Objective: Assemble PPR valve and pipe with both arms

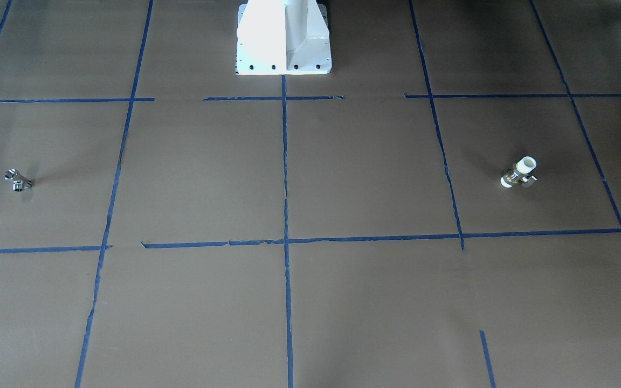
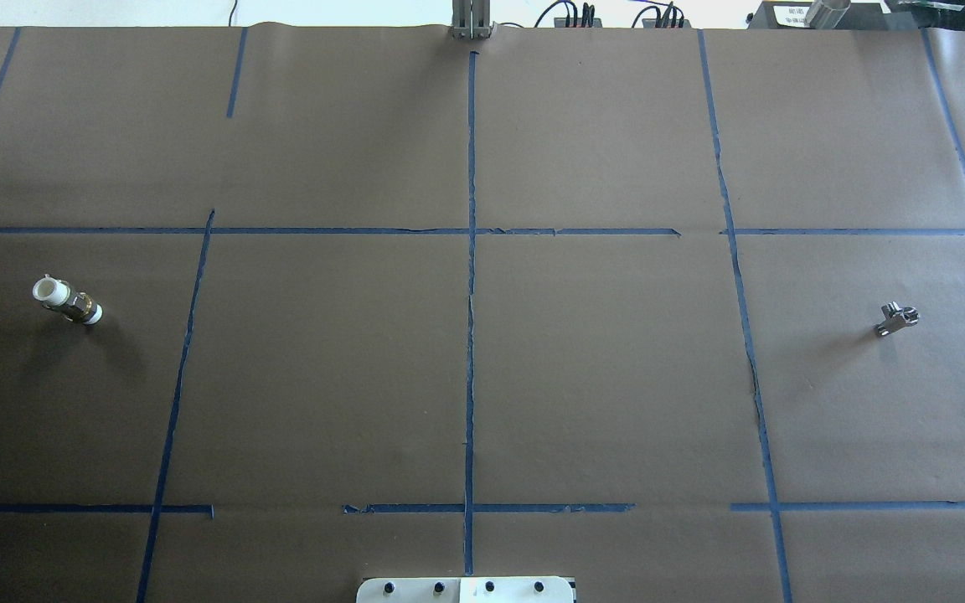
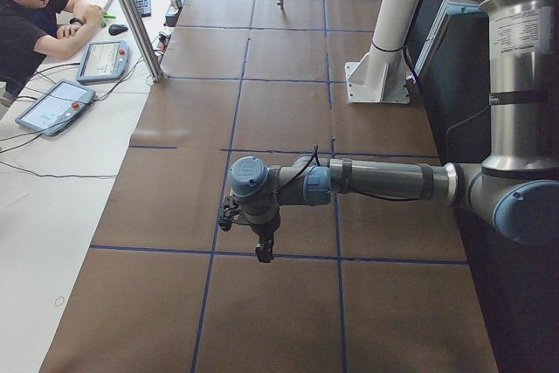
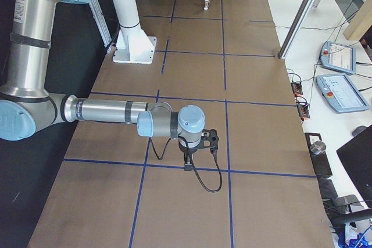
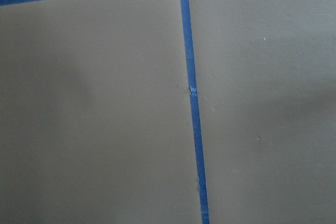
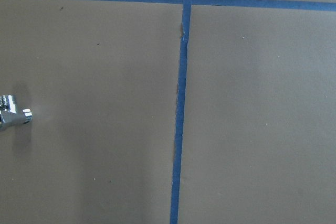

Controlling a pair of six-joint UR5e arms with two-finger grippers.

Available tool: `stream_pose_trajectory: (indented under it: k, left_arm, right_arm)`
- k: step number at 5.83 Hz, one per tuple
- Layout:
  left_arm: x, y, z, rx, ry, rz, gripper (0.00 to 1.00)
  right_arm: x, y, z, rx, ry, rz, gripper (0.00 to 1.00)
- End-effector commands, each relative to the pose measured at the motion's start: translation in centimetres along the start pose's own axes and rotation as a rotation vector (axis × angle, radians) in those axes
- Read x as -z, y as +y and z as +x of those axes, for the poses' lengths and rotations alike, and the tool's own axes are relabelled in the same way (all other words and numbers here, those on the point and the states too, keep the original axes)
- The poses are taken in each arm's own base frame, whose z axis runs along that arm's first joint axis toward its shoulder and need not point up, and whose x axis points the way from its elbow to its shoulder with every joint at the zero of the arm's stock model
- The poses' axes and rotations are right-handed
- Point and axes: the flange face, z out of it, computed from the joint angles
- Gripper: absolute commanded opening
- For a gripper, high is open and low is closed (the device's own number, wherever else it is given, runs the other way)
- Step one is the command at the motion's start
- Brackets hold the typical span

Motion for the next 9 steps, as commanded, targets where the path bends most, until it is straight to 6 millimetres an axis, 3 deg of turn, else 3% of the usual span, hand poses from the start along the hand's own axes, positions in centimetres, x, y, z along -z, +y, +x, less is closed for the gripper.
stream_pose_trajectory:
  k: [1,4,5,6,8,9]
  left_arm:
    - [0.0,0.0,0.0,-0.002,-0.002,0.001,1.00]
    - [0.4,-0.1,-0.7,-0.001,-0.109,0.007,1.00]
    - [1.4,-1.7,0.6,0.019,-0.070,0.039,1.00]
    - [4.5,-5.0,3.3,-0.021,-0.067,0.121,1.00]
    - [7.8,-9.2,6.4,-0.100,-0.069,0.257,1.00]
    - [6.6,-9.5,8.5,-0.067,-0.050,0.250,1.00]
  right_arm:
    - [0.3,-0.2,-0.3,0.007,0.000,0.006,1.00]
    - [1.6,-0.9,-1.6,0.082,0.004,0.083,1.00]
    - [2.4,-1.6,-2.4,0.168,0.006,0.168,1.00]
    - [2.7,-1.5,-2.7,0.174,-0.007,0.179,1.00]
    - [2.0,-1.1,-2.0,0.167,0.002,0.170,1.00]
    - [2.0,-1.3,-1.9,0.166,0.004,0.170,1.00]
